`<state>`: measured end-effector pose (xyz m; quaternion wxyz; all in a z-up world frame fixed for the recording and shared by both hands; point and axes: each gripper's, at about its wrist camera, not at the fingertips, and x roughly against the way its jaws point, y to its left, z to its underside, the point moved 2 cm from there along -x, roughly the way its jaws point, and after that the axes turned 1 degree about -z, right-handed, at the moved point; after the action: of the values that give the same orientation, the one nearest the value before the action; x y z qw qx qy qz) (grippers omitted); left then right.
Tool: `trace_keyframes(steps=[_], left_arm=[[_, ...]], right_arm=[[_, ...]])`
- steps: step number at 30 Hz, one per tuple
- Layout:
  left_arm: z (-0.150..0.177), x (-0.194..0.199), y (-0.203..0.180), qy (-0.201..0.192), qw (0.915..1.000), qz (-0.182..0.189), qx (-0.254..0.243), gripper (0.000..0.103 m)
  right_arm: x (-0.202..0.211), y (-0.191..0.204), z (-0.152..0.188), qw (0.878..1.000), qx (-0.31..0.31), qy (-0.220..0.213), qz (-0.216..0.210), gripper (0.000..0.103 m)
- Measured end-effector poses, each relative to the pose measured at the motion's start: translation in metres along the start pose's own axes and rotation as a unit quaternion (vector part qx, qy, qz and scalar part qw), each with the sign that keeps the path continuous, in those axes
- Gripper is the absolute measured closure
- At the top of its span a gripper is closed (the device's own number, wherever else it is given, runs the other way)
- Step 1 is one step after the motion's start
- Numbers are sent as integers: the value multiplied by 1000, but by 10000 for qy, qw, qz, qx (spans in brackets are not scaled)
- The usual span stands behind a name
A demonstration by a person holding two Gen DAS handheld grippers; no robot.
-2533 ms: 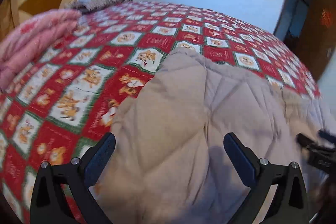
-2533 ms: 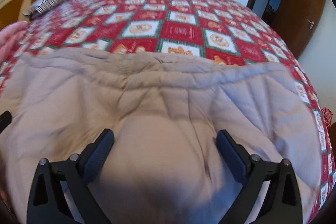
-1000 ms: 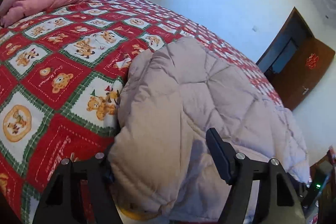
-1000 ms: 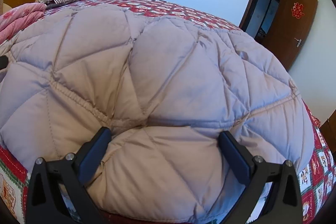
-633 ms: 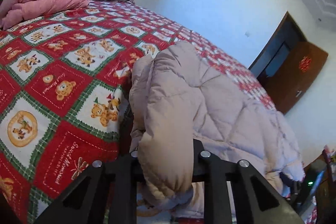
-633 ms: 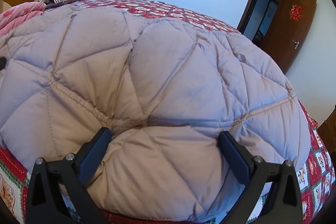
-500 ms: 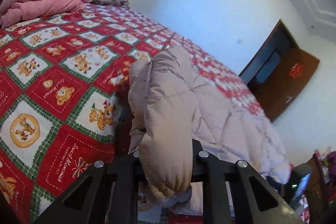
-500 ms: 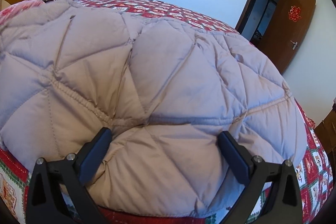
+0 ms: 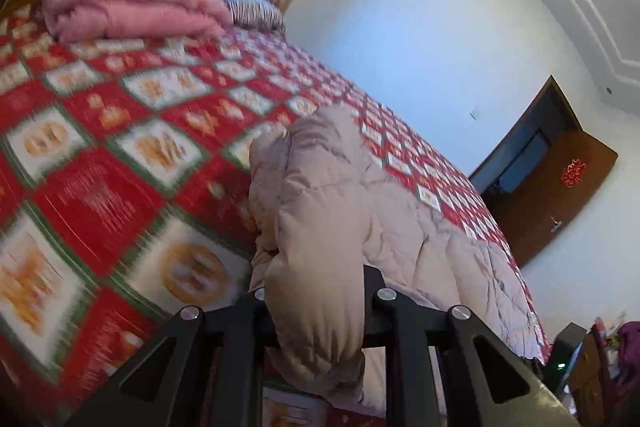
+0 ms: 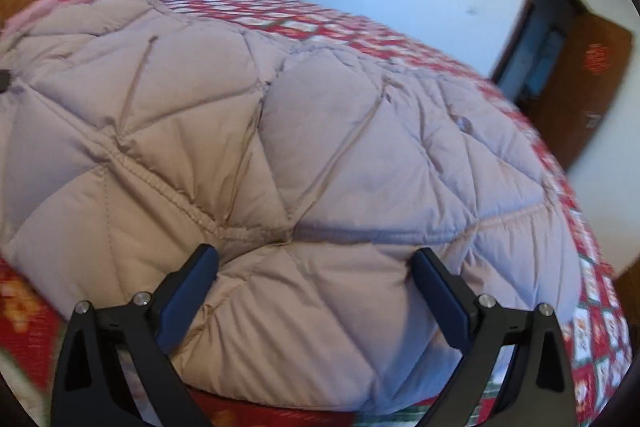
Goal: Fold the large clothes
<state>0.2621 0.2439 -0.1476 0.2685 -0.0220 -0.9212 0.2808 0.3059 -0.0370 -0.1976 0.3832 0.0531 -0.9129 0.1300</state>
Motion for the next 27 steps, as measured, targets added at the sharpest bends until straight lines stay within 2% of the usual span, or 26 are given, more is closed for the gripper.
trace_keyframes(steps=[3, 6, 9, 12, 16, 20, 23, 26, 27], left_arm=[[-16, 18, -18, -239, 9989, -87, -382, 86], [-28, 30, -59, -438, 9962, 36, -758, 86], [-32, 36, -107, -647, 9913, 254, -1121, 86], [-32, 34, -170, -719, 9834, 611, -1551, 86], [-4, 13, -272, -568, 9632, 1010, -2424, 86], [45, -22, -344, -147, 9407, 1277, -3141, 86], [93, -52, -377, 174, 9204, 1259, -3697, 86], [141, -86, -391, 633, 8995, 1225, -4146, 86], [157, -96, -394, 796, 8900, 1196, -4327, 86]], right_arm=[[23, -12, -2, 9991, -101, -65, -410, 2], [50, -47, 0, 9978, -335, -414, -391, 0], [54, -106, 4, 9947, -897, -490, -92, 0], [46, -171, 18, 9854, -1624, -322, 391, 0], [50, -249, 47, 9677, -2388, -259, 763, 0], [57, -283, 66, 9570, -2747, -188, 910, 0], [59, -302, 86, 9520, -2911, -108, 941, 0], [57, -313, 102, 9473, -3063, -35, 939, 0], [56, -316, 107, 9458, -3110, -2, 934, 0]])
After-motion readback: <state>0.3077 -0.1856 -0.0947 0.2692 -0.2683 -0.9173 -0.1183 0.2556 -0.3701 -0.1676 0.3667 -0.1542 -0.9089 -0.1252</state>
